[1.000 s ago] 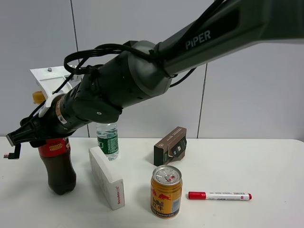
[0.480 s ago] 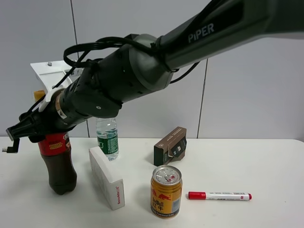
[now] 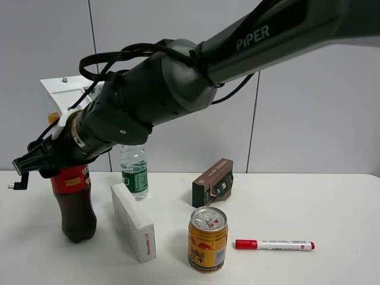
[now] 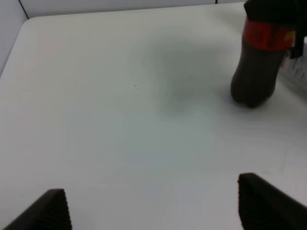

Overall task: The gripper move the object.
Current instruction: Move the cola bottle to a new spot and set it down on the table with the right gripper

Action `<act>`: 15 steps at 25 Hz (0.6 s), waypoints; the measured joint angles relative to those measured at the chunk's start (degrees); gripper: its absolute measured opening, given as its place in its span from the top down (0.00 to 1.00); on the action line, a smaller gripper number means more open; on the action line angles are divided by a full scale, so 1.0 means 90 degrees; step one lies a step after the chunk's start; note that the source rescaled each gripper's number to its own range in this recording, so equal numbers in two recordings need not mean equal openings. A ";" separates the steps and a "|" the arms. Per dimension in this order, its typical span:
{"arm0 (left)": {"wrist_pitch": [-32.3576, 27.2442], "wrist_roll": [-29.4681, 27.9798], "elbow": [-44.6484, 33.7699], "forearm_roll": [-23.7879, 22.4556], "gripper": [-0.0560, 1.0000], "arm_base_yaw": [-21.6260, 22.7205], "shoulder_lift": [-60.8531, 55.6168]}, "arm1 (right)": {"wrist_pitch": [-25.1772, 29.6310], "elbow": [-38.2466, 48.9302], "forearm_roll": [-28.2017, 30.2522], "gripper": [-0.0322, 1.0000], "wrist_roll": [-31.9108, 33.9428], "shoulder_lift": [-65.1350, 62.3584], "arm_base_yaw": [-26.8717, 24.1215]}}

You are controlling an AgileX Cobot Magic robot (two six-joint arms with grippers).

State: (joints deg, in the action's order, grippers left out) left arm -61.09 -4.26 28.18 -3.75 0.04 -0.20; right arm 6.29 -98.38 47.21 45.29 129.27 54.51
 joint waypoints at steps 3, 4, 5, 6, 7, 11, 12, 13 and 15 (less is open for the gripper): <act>0.0000 0.0000 0.0000 0.0000 0.00 0.0000 0.0000 | -0.0002 0.0000 0.0000 0.82 0.0000 -0.0012 0.0000; 0.0000 0.0000 0.0000 0.0000 0.00 0.0000 0.0000 | -0.0018 0.0000 0.0000 0.82 0.0000 -0.0012 0.0000; 0.0000 0.0000 0.0000 0.0000 0.00 0.0000 0.0000 | -0.0052 0.0000 0.0000 0.81 0.0000 -0.0012 0.0000; 0.0000 0.0000 0.0000 0.0000 0.00 0.0000 0.0000 | -0.0079 0.0000 0.0000 0.81 0.0000 -0.0012 0.0000; 0.0000 0.0000 0.0000 0.0000 0.00 0.0000 0.0000 | -0.0093 0.0000 0.0000 0.81 0.0000 -0.0012 0.0000; 0.0000 0.0000 0.0000 0.0000 0.00 0.0000 0.0000 | -0.0099 0.0000 -0.0104 0.80 0.0017 -0.0012 0.0000; 0.0000 0.0000 0.0000 0.0000 0.00 0.0000 0.0000 | -0.0099 0.0000 -0.0121 0.75 0.0017 -0.0012 0.0000; 0.0000 0.0000 0.0000 0.0000 0.00 0.0000 0.0000 | -0.0099 0.0000 -0.0121 0.67 0.0012 -0.0012 0.0000; 0.0000 0.0000 0.0000 0.0000 0.00 0.0000 0.0000 | -0.0099 0.0000 -0.0138 0.40 0.0006 -0.0012 0.0000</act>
State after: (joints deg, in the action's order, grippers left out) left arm -61.09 -4.26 28.18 -3.75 0.04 -0.20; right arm 5.40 -98.38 45.96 45.34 129.16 54.51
